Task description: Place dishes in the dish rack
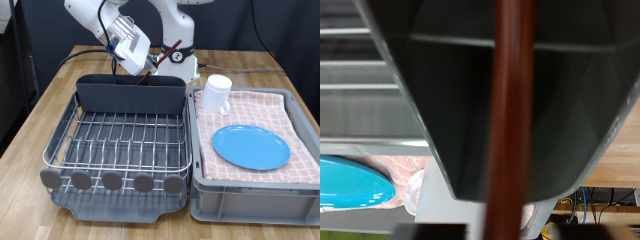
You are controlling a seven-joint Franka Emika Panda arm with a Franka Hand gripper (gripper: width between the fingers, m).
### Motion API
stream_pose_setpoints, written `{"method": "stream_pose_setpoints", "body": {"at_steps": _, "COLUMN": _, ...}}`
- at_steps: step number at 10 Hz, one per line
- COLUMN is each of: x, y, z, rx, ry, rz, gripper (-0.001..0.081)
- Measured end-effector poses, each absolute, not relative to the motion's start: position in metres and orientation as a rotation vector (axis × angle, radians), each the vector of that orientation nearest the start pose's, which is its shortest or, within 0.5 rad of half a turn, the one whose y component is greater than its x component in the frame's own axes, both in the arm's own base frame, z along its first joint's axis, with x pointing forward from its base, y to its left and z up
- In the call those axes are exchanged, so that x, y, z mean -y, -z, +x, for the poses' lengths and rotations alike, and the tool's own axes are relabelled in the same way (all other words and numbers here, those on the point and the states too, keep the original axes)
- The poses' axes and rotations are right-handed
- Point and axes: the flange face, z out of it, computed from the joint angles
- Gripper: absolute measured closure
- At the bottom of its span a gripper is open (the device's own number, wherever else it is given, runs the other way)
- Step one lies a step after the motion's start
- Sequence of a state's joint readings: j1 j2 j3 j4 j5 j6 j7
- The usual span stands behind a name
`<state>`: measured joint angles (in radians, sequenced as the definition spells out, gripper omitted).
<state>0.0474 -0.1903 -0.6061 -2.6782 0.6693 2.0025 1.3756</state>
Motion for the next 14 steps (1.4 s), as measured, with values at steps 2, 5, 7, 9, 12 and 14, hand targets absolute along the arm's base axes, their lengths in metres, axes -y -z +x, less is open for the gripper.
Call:
{"method": "stream_pose_setpoints", "body": {"at_steps": 2, "x": 0.149, "y": -0.269, "z": 0.328, "rx": -2.410, "ry": -0.988, "rz": -0.998, "gripper": 0.0444}}
{"method": "stream_pose_setpoints", "body": {"at_steps": 5, "x": 0.150, "y": -0.270, "z": 0.331, "rx": -2.466, "ry": -0.936, "rz": -1.022, "gripper": 0.0264}}
{"method": "stream_pose_setpoints", "body": {"at_steps": 7, "x": 0.146, "y": -0.275, "z": 0.338, "rx": -2.564, "ry": -0.858, "rz": -1.048, "gripper": 0.0088}}
{"method": "stream_pose_setpoints", "body": {"at_steps": 9, "x": 0.138, "y": -0.287, "z": 0.348, "rx": -2.653, "ry": -0.756, "rz": -1.046, "gripper": 0.0008}}
{"method": "stream_pose_setpoints", "body": {"at_steps": 12, "x": 0.120, "y": -0.311, "z": 0.359, "rx": -2.737, "ry": -0.625, "rz": -1.038, "gripper": 0.0004}}
{"method": "stream_pose_setpoints", "body": {"at_steps": 14, "x": 0.107, "y": -0.329, "z": 0.363, "rx": -2.777, "ry": -0.555, "rz": -1.028, "gripper": 0.0004}}
